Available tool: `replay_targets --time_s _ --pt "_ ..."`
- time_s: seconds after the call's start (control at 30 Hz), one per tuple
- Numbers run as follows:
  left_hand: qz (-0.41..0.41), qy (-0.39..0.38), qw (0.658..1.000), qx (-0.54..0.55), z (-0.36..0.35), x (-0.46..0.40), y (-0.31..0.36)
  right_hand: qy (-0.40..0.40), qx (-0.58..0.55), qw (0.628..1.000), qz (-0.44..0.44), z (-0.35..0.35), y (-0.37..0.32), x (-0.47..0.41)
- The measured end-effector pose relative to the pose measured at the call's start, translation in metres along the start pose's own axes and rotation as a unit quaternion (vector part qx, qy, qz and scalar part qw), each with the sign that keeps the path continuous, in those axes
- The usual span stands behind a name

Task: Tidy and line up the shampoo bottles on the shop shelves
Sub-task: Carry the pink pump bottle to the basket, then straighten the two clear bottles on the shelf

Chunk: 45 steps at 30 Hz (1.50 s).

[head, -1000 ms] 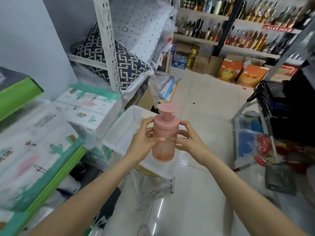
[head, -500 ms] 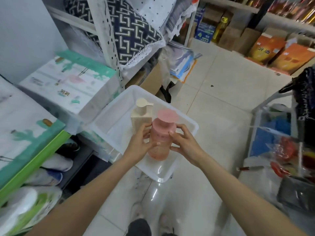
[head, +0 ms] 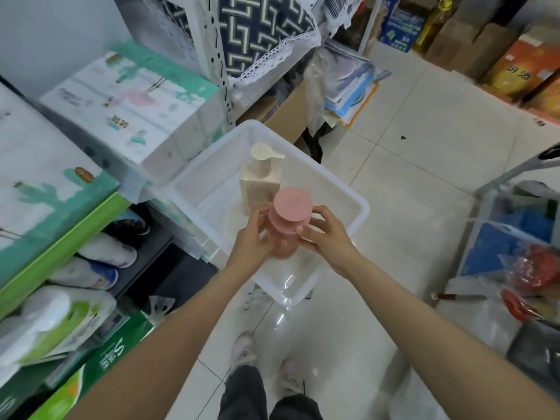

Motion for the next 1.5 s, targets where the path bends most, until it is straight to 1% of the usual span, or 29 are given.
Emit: replay_targets --time_s 0.1,0.2,0.33,0.4,0.5,0.57,0.7,0.83,0.9,0.97,1.1,1.2,1.27,1.33,1.4,1.5 --pt "0.003 -0.01 1.0 -0.018 0.007 0.005 0.0 0.037 0.059 0.998 0.011 0.0 0.005 0.003" --pt "-0.005 0.005 0.999 -0.038 0.013 0.009 0.0 0.066 0.076 0.995 0.019 -0.003 0.006 0.008" --pt "0.007 0.055 0.998 -0.025 0.009 0.019 0.008 0.144 0.101 0.984 0.031 0.0 0.004 0.02" --pt "0.024 0.091 0.995 -0.018 0.007 0.025 0.009 0.168 0.087 0.982 0.026 0.0 0.008 0.027" --pt "0.049 0.133 0.99 -0.026 0.005 0.036 0.006 0.161 0.06 0.985 0.011 -0.004 0.015 0.039" --pt "0.061 0.137 0.988 -0.034 0.004 0.043 0.005 0.149 0.071 0.986 0.004 -0.006 0.017 0.046" --pt "0.081 0.118 0.988 -0.066 0.01 0.06 0.007 0.095 0.155 0.983 0.001 -0.015 0.008 0.06" --pt "0.08 0.122 0.981 -0.126 0.035 0.092 0.017 0.035 0.258 0.963 0.064 -0.039 -0.016 0.079" --pt "0.077 0.139 0.975 -0.157 0.054 0.114 0.025 0.004 0.316 0.943 0.103 -0.058 -0.029 0.091" --pt "0.073 0.166 0.961 -0.207 0.078 0.141 0.032 -0.04 0.377 0.914 0.143 -0.083 -0.041 0.105" --pt "0.064 0.203 0.93 -0.3 0.129 0.202 0.039 -0.145 0.495 0.831 0.208 -0.148 -0.049 0.135" --pt "0.068 0.234 0.916 -0.318 0.169 0.257 0.035 -0.218 0.552 0.77 0.235 -0.206 -0.048 0.163" --pt "0.089 0.244 0.908 -0.33 0.196 0.298 0.025 -0.254 0.574 0.739 0.246 -0.247 -0.045 0.186" --pt "0.124 0.241 0.9 -0.342 0.223 0.341 0.009 -0.285 0.582 0.715 0.264 -0.289 -0.039 0.214" --pt "0.157 0.242 0.891 -0.35 0.252 0.39 -0.005 -0.304 0.586 0.69 0.297 -0.334 -0.033 0.247" --pt "0.174 0.278 0.881 -0.34 0.3 0.469 -0.02 -0.324 0.591 0.653 0.345 -0.402 -0.022 0.304"
Point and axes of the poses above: each hand's wrist, its own x-axis away from the middle knuckle, its own z-axis out of the back of the hand, y = z × x, the point moved 6 cm from there along -x, towards the middle knuckle, and after that the axes turned 2 degrees about z, right-handed, at the moved point
